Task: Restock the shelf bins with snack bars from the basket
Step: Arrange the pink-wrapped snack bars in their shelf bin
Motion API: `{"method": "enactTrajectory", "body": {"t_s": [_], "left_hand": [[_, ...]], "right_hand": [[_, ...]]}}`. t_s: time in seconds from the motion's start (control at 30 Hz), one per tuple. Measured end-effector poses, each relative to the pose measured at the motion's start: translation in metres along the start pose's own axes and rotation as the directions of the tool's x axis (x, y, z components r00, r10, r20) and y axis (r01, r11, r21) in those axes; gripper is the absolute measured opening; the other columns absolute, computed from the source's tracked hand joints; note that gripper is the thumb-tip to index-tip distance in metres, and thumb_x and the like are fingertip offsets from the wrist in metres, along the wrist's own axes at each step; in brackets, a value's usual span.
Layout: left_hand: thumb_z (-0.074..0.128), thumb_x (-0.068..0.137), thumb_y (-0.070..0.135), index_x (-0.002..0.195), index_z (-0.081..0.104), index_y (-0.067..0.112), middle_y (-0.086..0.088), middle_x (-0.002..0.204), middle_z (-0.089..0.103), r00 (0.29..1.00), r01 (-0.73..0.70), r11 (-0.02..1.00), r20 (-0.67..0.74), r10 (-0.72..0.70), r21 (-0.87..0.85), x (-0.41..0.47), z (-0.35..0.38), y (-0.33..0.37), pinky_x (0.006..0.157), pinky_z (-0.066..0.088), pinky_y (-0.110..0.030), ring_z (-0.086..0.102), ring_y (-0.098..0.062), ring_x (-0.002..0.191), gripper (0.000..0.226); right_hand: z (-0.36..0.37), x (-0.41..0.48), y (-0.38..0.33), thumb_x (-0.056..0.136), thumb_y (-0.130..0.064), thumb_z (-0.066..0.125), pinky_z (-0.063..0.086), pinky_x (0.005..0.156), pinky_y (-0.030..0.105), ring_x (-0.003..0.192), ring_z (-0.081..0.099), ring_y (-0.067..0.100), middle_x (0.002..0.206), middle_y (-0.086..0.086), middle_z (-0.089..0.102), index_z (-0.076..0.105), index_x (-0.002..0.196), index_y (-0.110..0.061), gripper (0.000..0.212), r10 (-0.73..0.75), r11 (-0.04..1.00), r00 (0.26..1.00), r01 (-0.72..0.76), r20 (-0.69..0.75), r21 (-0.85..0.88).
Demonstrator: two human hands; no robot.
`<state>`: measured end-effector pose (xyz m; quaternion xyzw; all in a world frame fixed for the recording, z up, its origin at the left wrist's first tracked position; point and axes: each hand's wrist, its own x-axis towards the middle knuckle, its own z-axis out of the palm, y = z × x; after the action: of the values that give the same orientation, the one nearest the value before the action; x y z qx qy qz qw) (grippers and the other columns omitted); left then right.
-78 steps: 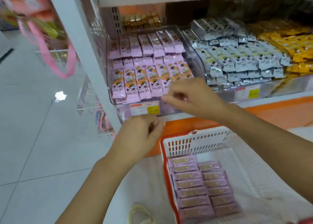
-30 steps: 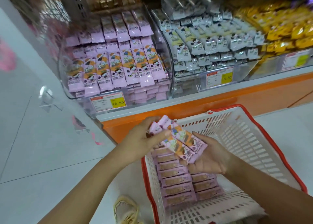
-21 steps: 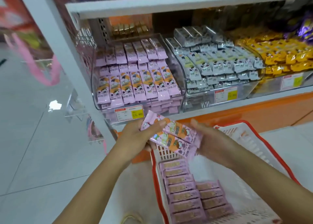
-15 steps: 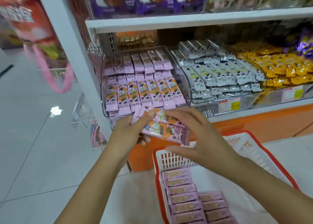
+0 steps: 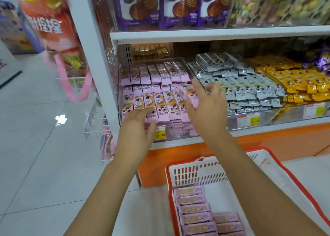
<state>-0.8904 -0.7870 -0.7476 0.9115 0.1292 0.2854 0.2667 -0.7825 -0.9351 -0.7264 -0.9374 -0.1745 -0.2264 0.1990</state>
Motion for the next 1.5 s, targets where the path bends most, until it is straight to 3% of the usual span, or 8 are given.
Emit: {"method": "enactTrajectory", "body": {"t_s": [0.13, 0.27, 0.4, 0.63, 0.93, 1.3, 1.4, 1.5], "left_hand": [[0.064, 0.088, 0.017, 0.121, 0.064, 0.010, -0.010, 0.119, 0.064, 0.999, -0.050, 0.997, 0.006, 0.049, 0.051, 0.003, 0.003, -0.002, 0.090, 0.030, -0.024, 0.053, -0.028, 0.113, 0.033], [0.066, 0.087, 0.016, 0.118, 0.066, 0.008, -0.011, 0.120, 0.064, 0.997, -0.075, 0.993, 0.041, 0.071, 0.089, 0.005, 0.004, -0.008, 0.092, 0.029, -0.025, 0.053, -0.029, 0.114, 0.032], [0.067, 0.085, 0.008, 0.111, 0.069, 0.005, -0.013, 0.114, 0.067, 0.993, -0.112, 0.989, 0.048, 0.108, 0.098, 0.009, 0.004, -0.015, 0.093, 0.032, -0.027, 0.059, -0.032, 0.108, 0.026], [0.067, 0.085, 0.003, 0.112, 0.069, 0.005, -0.014, 0.113, 0.067, 0.993, -0.110, 0.991, 0.048, 0.106, 0.076, 0.016, 0.006, -0.017, 0.094, 0.034, -0.028, 0.060, -0.032, 0.108, 0.027], [0.067, 0.086, 0.006, 0.114, 0.068, 0.005, -0.013, 0.114, 0.067, 0.994, -0.111, 0.990, 0.031, 0.109, 0.090, 0.021, 0.011, -0.017, 0.092, 0.036, -0.028, 0.059, -0.031, 0.107, 0.028], [0.061, 0.091, 0.015, 0.113, 0.068, 0.006, -0.009, 0.116, 0.065, 0.992, -0.128, 0.990, -0.002, 0.128, 0.052, 0.010, 0.011, -0.010, 0.093, 0.040, -0.024, 0.059, -0.026, 0.109, 0.025], [0.052, 0.094, 0.023, 0.106, 0.069, 0.009, -0.003, 0.107, 0.066, 0.974, -0.225, 0.974, -0.020, 0.224, -0.035, -0.007, 0.009, 0.008, 0.085, 0.046, -0.023, 0.057, -0.014, 0.101, 0.026], [0.046, 0.093, 0.030, 0.097, 0.068, 0.012, 0.001, 0.095, 0.065, 0.945, -0.285, 0.955, 0.143, 0.295, -0.086, -0.028, 0.023, 0.017, 0.076, 0.045, -0.024, 0.057, -0.011, 0.086, 0.029]], "right_hand": [[0.015, -0.001, -0.015, 0.097, -0.054, 0.034, 0.034, 0.102, 0.044, 0.130, 0.033, 0.035, 0.147, 0.015, 0.030, 0.023, 0.150, -0.028, 0.061, -0.006, 0.984, 0.990, 0.032, 0.142, -0.177], [-0.004, 0.010, -0.006, 0.079, -0.080, 0.040, 0.029, 0.110, 0.047, 0.141, 0.020, 0.037, 0.158, 0.012, 0.010, 0.004, 0.153, -0.028, 0.097, -0.063, 0.954, 0.918, 0.171, 0.392, -0.248], [-0.027, 0.028, 0.016, 0.078, -0.059, 0.065, 0.035, 0.109, 0.046, 0.140, 0.028, 0.030, 0.159, 0.004, 0.012, 0.008, 0.152, -0.037, 0.096, -0.256, 0.923, 0.791, 0.372, 0.556, -0.104], [-0.024, 0.047, 0.027, 0.076, -0.062, 0.065, 0.034, 0.110, 0.043, 0.140, 0.027, 0.027, 0.156, 0.005, 0.018, 0.014, 0.151, -0.038, 0.094, -0.423, 0.834, 0.713, 0.548, 0.559, -0.068], [-0.014, 0.050, 0.037, 0.070, -0.072, 0.054, 0.026, 0.111, 0.041, 0.139, 0.024, 0.025, 0.156, 0.003, 0.018, 0.016, 0.152, -0.036, 0.097, -0.467, 0.827, 0.707, 0.562, 0.531, -0.021], [-0.003, 0.049, 0.045, 0.080, -0.067, 0.052, 0.022, 0.109, 0.045, 0.132, 0.032, 0.027, 0.152, 0.006, 0.028, 0.024, 0.150, -0.034, 0.083, -0.553, 0.785, 0.737, 0.617, 0.388, -0.052], [-0.003, 0.034, 0.052, 0.082, -0.061, 0.054, 0.034, 0.101, 0.044, 0.118, 0.044, 0.028, 0.138, 0.012, 0.045, 0.044, 0.142, -0.021, 0.073, -0.637, 0.770, 0.759, 0.636, 0.139, 0.055], [0.003, -0.008, 0.069, 0.093, -0.031, 0.057, 0.040, 0.075, 0.027, 0.084, 0.053, 0.022, 0.093, 0.013, 0.060, 0.065, 0.096, -0.002, 0.030, -0.623, 0.718, 0.762, 0.646, -0.175, 0.258]]}}
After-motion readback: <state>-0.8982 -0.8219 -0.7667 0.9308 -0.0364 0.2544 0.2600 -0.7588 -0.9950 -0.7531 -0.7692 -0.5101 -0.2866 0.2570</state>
